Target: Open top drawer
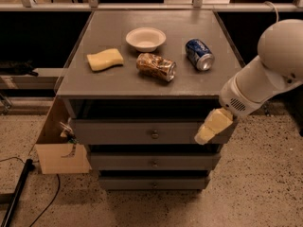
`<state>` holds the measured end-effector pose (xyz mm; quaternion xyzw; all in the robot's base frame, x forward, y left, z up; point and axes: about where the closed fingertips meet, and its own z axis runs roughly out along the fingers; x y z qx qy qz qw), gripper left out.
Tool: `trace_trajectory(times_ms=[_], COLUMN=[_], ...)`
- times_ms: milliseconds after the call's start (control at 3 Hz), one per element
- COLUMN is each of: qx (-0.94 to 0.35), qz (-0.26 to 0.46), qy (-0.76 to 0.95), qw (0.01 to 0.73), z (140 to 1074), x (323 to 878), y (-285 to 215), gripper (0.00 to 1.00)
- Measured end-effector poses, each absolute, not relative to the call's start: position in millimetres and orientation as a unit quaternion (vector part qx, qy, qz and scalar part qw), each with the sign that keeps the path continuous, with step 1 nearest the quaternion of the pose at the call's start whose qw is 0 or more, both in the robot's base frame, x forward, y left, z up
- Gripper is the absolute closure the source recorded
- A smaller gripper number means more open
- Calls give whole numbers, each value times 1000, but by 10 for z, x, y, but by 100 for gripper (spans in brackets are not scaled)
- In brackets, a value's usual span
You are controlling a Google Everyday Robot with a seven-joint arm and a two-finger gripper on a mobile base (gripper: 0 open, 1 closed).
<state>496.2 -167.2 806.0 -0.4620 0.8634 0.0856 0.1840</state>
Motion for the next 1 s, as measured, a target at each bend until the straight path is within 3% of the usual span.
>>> trace_trajectory(times_ms=[1000], qx=[-478], qz=[122], qy=[861], qw=[124], z=[7203], x=[4908], y=[-1202], gripper=[0])
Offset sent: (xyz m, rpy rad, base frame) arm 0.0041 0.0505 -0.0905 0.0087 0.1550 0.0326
